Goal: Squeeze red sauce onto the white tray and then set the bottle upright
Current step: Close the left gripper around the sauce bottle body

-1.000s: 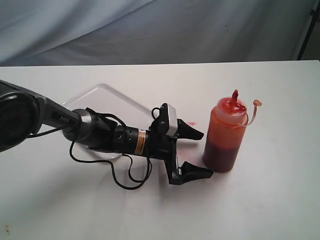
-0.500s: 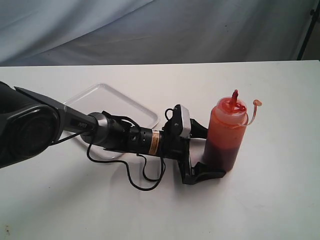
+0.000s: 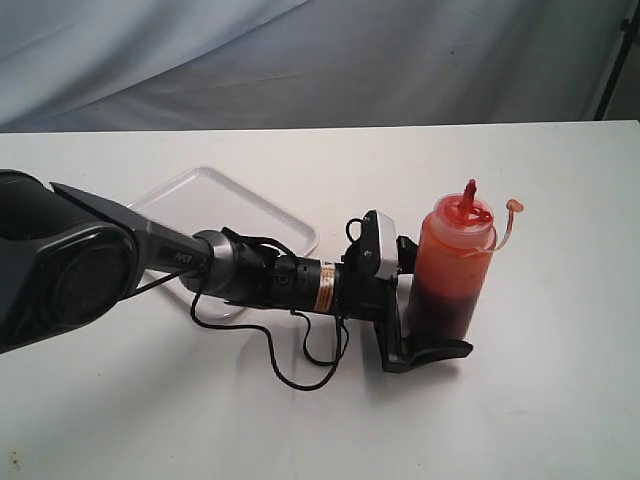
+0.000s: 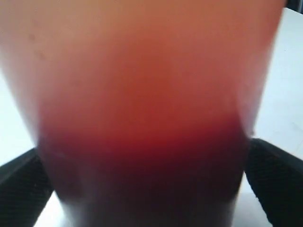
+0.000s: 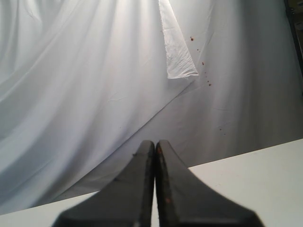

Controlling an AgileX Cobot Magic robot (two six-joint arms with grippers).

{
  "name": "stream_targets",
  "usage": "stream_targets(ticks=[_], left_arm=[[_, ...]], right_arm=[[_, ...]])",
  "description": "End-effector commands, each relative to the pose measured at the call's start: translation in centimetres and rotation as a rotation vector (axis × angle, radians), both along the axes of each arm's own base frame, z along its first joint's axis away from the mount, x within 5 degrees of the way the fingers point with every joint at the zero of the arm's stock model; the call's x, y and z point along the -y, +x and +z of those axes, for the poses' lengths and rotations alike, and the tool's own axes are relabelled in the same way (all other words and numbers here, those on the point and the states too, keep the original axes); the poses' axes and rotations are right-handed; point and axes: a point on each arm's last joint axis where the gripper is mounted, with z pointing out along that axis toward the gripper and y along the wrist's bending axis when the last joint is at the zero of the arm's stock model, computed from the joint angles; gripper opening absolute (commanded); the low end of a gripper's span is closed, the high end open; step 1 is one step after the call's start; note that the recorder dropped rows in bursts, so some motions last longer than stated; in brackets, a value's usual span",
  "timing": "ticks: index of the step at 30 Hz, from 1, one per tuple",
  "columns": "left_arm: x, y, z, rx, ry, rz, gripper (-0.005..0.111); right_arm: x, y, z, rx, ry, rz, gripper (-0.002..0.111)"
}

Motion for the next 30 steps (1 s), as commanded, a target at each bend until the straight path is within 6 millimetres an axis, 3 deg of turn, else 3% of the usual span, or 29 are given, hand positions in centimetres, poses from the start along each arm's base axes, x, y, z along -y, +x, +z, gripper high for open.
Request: stream_targets(ticks=[1,10,16,20,24,30], left_arm=[[0.2,0.0,0.0,0.007,-0.008,0.008,0.104],[0.4,0.5,0.2,-0.020,-0.022,0.085,0.104],[2.0,-0.6,0.0,0.008,0.025,0.043,0.104],[3.1,0.0,0.2,0.033,0.080,0.101,0.102],[3.7,0.0,0.0,0.025,0.135,0.143,0.083],[3.7,0.0,0.1,0.024,0.126,0.138,0.026]], right_arm=[[0.0,-0.1,0.1,0.014,-0.023,-0.007,0.000],[0.0,-0.1,0.1,0.014,-0.023,-0.007,0.000],[0.0,-0.1,0.1,0.016,-0.032,-0.009,0.000],[0.0,-0.1,0.1,0.016,-0.032,-0.009,0.000],[0.0,-0.1,0.1,0.016,-0.032,-0.009,0.000],[0.0,-0.1,0.1,0.016,-0.032,-0.009,0.000]])
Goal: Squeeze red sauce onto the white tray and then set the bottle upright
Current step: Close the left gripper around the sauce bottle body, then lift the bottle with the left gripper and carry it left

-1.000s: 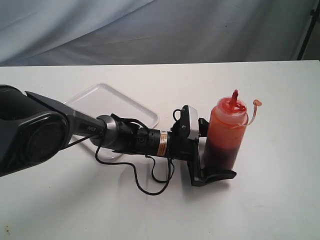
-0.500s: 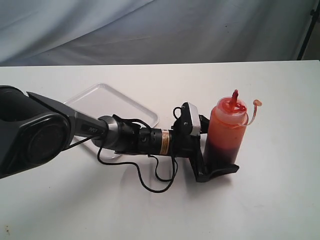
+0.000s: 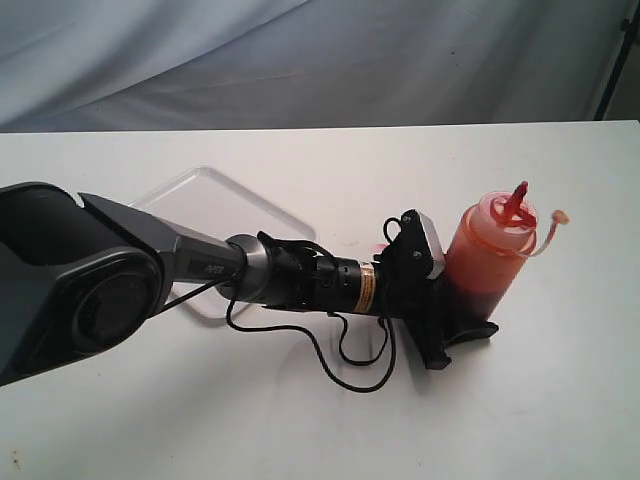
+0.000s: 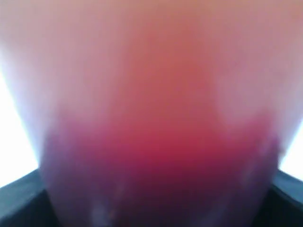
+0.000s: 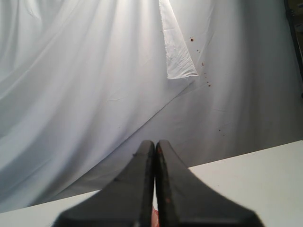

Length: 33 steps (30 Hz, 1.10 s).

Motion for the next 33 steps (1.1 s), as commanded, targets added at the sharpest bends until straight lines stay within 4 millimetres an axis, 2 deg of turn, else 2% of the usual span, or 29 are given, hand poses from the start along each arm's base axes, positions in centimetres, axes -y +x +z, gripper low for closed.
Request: stream_targets(ticks=[1,4,9,13,17,22,27,29,30,31,32,33], left_arm=[[0.1,0.1,0.0,-0.005,0.002,0.015,0.018],[0.1,0.1,0.0,-0.010,-0.005,0.025,0.000],[0.2,0.1,0.0,-0.008,-0.006,0.023,0.000],[-0.8,1.3,1.8,0.013,-0.060,0.032,0.000],[-2.8,3.2,5.2,-0.004,-0.119,0.050,0.000],[-6.0,4.6,9.2,0.083,-0.008,-0.024,0.000],[-9.6,5.5,13.2,-0.014,0.074,0.017,0.000],[-11.4,5.7,15.0,-0.024,0.114,0.045,0.000],[-13.4,5.8,17.1,-0.076,0.086,0.121,0.000],[-14.2,5.8,17.9,-0.086,0.075,0.143,0.000],[-16.4,5.5,19.9,-0.084,0.057,0.190,0.000],[-17.4,5.3,20.6,-0.075,0.053,0.212,0.000]], right_arm=[[0.0,-0.1,0.1,0.016,-0.020,-0.007,0.000],[0.0,-0.1,0.1,0.016,-0.020,-0.007,0.000],[0.0,-0.1,0.1,0.016,-0.020,-0.007,0.000],[0.0,-0.1,0.1,0.016,-0.020,-0.007,0.000],[0.0,-0.1,0.1,0.016,-0.020,-0.007,0.000],[0.0,-0.1,0.1,0.016,-0.034,-0.009,0.000],[0.0,-0.1,0.1,0.016,-0.034,-0.009,0.000],[0.0,-0.1,0.1,0.016,-0.034,-0.009,0.000],[0.0,-0.1,0.1,0.016,-0.034,-0.009,0.000],[0.0,-0.1,0.1,0.016,-0.034,-0.009,0.000],[0.0,-0.1,0.1,0.016,-0.034,-0.009,0.000],[0.0,-0.1,0.1,0.016,-0.034,-0.009,0.000]])
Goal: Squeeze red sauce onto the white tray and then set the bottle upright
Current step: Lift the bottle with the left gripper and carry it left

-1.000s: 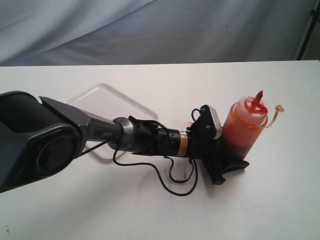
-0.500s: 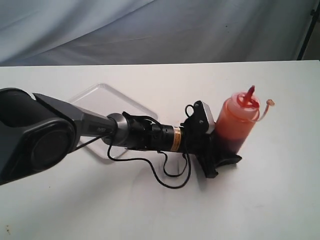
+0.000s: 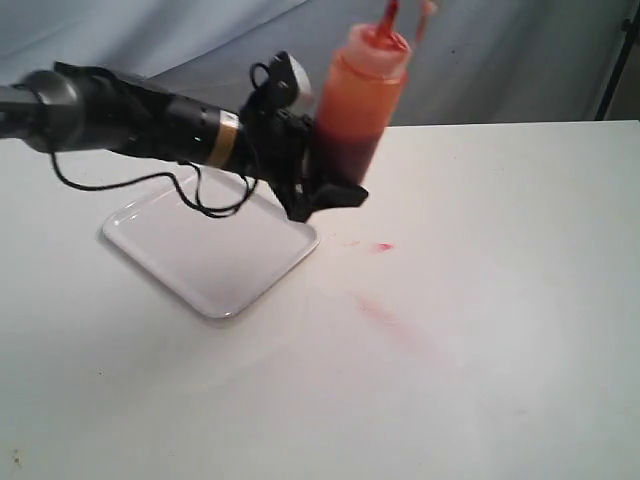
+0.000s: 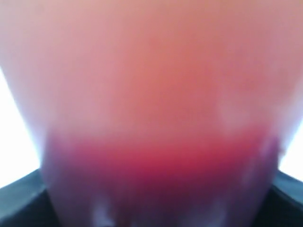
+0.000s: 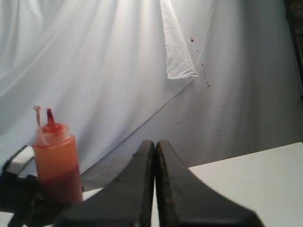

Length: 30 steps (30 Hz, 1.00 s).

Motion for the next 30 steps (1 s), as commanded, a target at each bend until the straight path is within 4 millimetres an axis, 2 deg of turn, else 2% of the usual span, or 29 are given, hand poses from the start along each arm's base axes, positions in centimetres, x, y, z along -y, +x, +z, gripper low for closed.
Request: stream_targets(ticks=[1,2,3,4,5,6,8,10,13,21,23,26,30], left_arm=[[-5.4,-1.7,6.2,0.015,-0.078,0.126,0.000],[-6.3,-2.3,7.0,0.023,-0.080,0.144,0.000],[-8.5,-3.6,8.2,0.038,-0.080,0.197,0.000],[-9.4,-4.1,8.6,0.045,-0.077,0.227,0.000],[-11.7,-5.0,9.2,0.074,-0.048,0.339,0.000],[-13.0,-5.5,9.5,0.097,-0.023,0.421,0.000],[-14.8,-6.5,8.9,0.140,0.057,0.544,0.000],[-15.4,-7.3,7.9,0.130,0.101,0.606,0.000],[-15.4,-7.8,6.7,0.095,0.118,0.603,0.000],[-15.5,-8.5,5.4,0.059,0.139,0.597,0.000],[-15.8,-8.5,4.9,0.068,0.169,0.617,0.000],[-16.3,-8.7,4.2,0.071,0.215,0.664,0.000],[-16.5,-8.9,3.6,0.066,0.240,0.679,0.000]], right_arm=[[0.0,-0.1,0.1,0.016,-0.023,-0.007,0.000],[0.0,-0.1,0.1,0.016,-0.023,-0.007,0.000],[0.0,-0.1,0.1,0.016,-0.023,-0.007,0.000],[0.0,-0.1,0.1,0.016,-0.023,-0.007,0.000],[0.0,-0.1,0.1,0.016,-0.023,-0.007,0.000],[0.0,-0.1,0.1,0.016,-0.023,-0.007,0.000],[0.1,0.1,-0.2,0.008,-0.018,-0.008,0.000],[0.1,0.5,-1.3,-0.002,0.000,-0.013,0.000],[0.2,1.0,-2.7,-0.018,0.080,-0.007,0.000],[-0.2,1.0,-2.8,-0.041,0.106,0.030,0.000],[-0.7,0.8,-2.2,-0.058,0.058,0.079,0.000],[-2.1,0.6,-0.2,-0.047,-0.047,0.233,0.000],[-4.5,0.6,3.7,0.108,-0.264,0.497,0.000]])
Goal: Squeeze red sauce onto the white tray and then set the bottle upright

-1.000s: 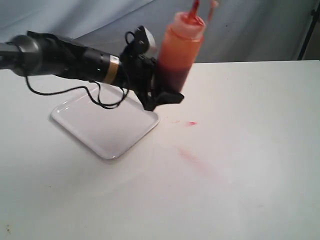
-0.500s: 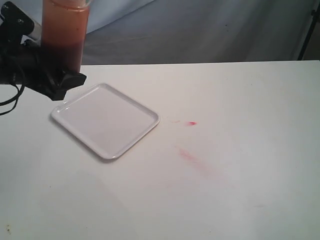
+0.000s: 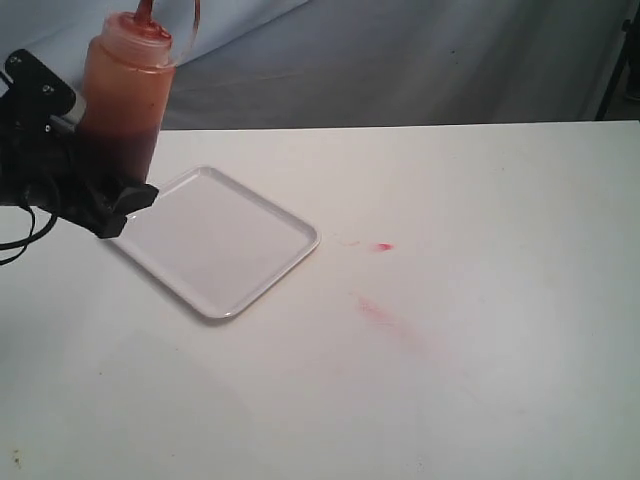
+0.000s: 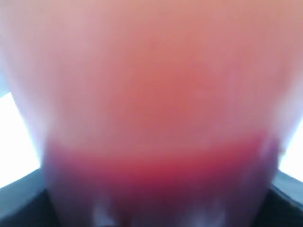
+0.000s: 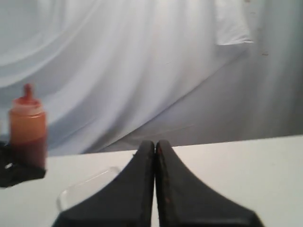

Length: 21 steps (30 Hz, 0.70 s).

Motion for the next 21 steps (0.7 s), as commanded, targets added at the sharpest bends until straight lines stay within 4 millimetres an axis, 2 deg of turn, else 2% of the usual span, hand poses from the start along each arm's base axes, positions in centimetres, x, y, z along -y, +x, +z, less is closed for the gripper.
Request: stream_targets(ticks=[1,6,15,21], left_arm=[[-0.2,-0.2,0.4,0.019,0.000,0.037,0.000],[-0.3,-0.2,0.3,0.019,0.004,0.042,0.000],[-1.4,0.1,-0.3,0.032,0.096,0.132,0.000],[-0.6,0.5,-1.9,0.000,0.136,0.114,0.000]], right_arm=[[-2.4,-0.1,4.4,0.203,-0.181,0.282,0.000],[-3.3,2.3,7.2,0.182,-0.268,0.404,0.000],[-3.8,7.6,10.3,0.080,-0.376,0.512,0.000],[-3.6,11.9,10.9,-0.008,-0.489,0.525,0.000]])
